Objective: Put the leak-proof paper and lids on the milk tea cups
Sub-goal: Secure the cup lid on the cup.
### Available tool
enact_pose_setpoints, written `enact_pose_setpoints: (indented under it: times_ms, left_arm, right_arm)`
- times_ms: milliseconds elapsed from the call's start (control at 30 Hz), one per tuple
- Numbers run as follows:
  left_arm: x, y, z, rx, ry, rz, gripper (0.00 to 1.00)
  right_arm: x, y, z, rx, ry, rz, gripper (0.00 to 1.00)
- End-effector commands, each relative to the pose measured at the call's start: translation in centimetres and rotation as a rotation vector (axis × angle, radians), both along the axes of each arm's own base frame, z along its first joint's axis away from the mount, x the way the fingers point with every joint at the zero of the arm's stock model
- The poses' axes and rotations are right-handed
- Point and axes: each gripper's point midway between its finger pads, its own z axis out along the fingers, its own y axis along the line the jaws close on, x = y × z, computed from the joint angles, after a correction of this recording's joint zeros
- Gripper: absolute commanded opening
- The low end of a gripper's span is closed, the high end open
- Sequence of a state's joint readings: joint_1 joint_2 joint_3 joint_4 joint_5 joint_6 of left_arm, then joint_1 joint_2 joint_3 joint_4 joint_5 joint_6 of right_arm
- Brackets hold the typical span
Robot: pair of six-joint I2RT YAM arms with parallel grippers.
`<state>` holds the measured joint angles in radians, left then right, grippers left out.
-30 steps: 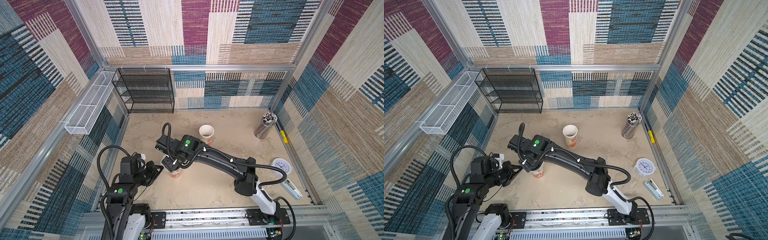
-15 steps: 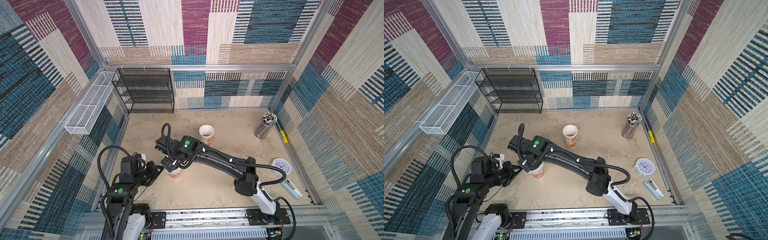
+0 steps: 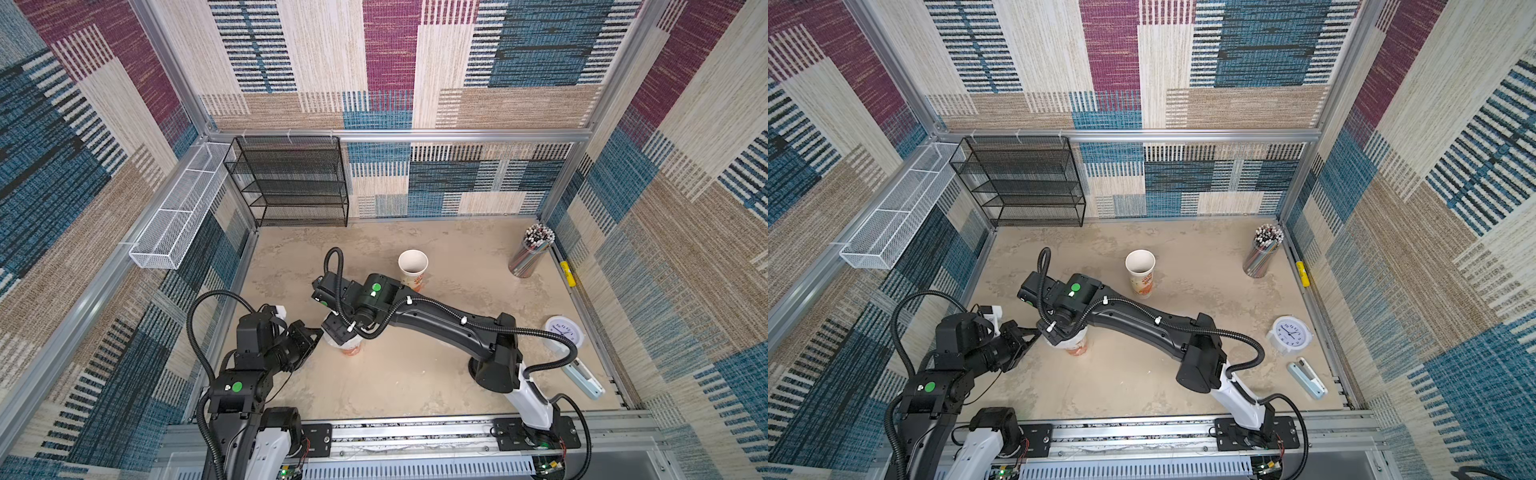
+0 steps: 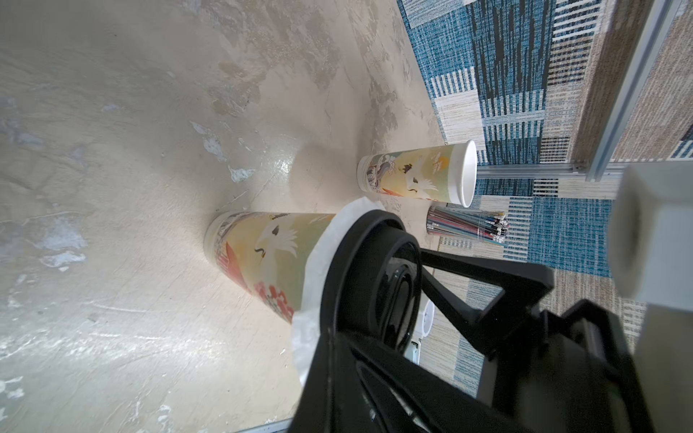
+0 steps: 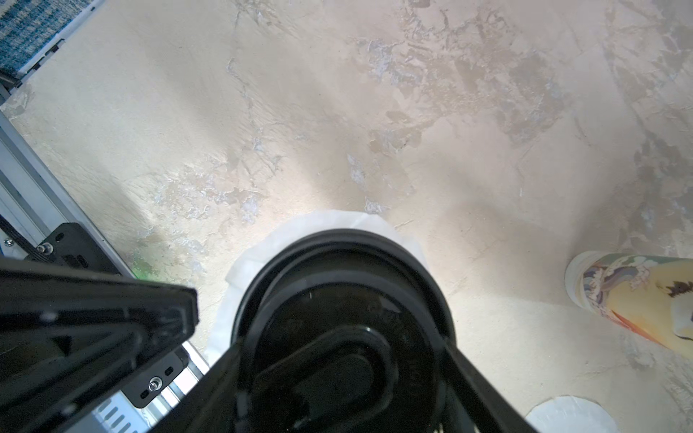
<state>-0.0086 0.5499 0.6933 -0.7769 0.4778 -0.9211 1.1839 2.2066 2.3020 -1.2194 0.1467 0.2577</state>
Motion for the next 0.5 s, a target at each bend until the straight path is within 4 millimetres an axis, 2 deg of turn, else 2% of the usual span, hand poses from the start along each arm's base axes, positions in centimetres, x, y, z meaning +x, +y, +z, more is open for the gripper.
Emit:
enact_pose_setpoints:
  times_ms: [0, 267, 467]
  left_arm:
    - [0.4, -0.2, 0.1, -0.026, -0.007, 0.005, 0.05]
    - [0.8, -0.4, 0.6, -0.043, -0.037, -0.001, 0.16]
    - [1.0, -0.6, -0.1, -0.057, -0.026, -0.008, 0.26]
  right_arm:
    - [-1.7, -2.3, -2.7, -0.128, 0.09, 0.017, 0.74]
    - [-2.1, -2.6, -3.4, -0.135, 0.104, 0.022, 0.74]
    - [-2.4, -2.8, -3.7, -0.14, 0.12, 0.027, 0.74]
